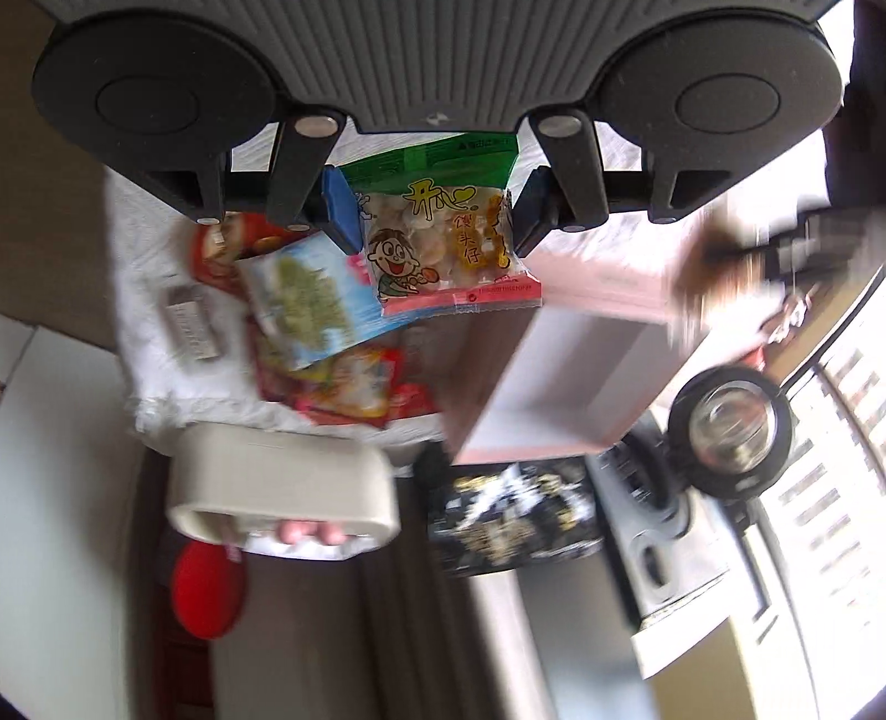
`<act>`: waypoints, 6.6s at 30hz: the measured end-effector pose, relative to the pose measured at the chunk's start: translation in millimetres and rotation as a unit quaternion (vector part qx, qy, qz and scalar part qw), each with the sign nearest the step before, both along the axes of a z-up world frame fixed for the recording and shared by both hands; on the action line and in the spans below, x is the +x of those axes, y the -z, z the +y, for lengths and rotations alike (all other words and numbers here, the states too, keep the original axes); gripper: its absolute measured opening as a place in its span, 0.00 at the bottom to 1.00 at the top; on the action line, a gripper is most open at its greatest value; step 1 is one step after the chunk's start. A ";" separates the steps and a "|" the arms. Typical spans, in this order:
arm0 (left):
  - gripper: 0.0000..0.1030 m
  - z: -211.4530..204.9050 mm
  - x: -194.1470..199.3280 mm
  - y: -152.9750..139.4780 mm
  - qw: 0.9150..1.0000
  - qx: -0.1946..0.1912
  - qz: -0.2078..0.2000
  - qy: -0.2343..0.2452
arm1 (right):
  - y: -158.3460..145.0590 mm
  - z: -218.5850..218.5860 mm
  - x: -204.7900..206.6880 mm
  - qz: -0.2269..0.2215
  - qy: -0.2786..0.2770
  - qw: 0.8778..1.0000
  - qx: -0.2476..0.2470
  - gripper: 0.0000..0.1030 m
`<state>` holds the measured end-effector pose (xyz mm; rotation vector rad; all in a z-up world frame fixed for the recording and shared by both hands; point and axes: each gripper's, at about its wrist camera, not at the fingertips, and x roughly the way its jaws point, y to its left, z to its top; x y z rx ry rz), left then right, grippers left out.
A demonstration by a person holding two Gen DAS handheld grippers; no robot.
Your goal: Organize snacks
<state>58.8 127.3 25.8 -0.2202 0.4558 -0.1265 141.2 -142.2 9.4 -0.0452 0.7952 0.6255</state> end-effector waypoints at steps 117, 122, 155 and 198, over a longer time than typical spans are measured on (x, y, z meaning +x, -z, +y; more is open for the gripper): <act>0.47 -102.0 55.6 95.9 0.952 0.002 0.172 0.253 | 70.0 -92.7 -25.1 0.038 0.064 0.997 0.004 0.40; 0.47 -99.0 24.3 84.0 0.955 0.046 0.164 0.241 | 70.8 -64.8 -63.4 0.003 -0.006 1.000 -0.026 0.71; 0.55 -105.9 55.4 82.9 0.962 0.062 0.185 0.193 | 98.1 -85.6 -66.2 -0.026 0.096 0.993 0.058 0.79; 0.93 -150.4 47.6 99.5 0.948 0.128 0.182 0.228 | 107.0 -91.1 -47.0 -0.035 0.124 0.992 0.013 1.00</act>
